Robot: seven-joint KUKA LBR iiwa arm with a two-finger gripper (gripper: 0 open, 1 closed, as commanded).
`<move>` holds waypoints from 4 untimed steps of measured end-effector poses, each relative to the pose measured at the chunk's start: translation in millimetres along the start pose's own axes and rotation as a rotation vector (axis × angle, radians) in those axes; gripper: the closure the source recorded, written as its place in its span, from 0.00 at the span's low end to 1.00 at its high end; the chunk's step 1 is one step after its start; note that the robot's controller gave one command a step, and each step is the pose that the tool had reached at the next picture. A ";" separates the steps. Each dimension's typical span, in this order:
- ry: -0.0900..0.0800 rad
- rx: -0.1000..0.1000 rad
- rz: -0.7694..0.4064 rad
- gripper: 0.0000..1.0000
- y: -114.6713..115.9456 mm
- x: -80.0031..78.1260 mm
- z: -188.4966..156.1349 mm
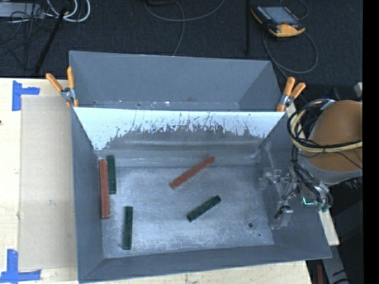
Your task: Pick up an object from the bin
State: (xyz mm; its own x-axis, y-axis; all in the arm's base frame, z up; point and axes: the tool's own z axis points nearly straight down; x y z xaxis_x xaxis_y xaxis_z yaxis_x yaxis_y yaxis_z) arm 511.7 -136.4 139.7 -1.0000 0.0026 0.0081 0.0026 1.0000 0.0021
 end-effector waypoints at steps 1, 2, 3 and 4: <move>-0.007 0.000 -0.169 0.00 60.0 -66.0 66.3; -0.004 -0.001 -0.305 0.00 130.7 -32.2 70.9; -0.006 0.003 -0.304 1.00 127.8 -33.3 69.9; -0.015 0.004 -0.350 1.00 139.3 -10.8 -57.3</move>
Offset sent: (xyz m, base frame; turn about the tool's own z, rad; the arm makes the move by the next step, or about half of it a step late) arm 0.0658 0.0569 -0.0644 -0.1679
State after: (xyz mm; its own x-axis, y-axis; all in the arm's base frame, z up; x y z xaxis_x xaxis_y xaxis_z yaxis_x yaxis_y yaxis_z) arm 523.3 2.8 197.2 -0.9402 -0.3404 -0.0070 -0.3404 0.9403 -0.0020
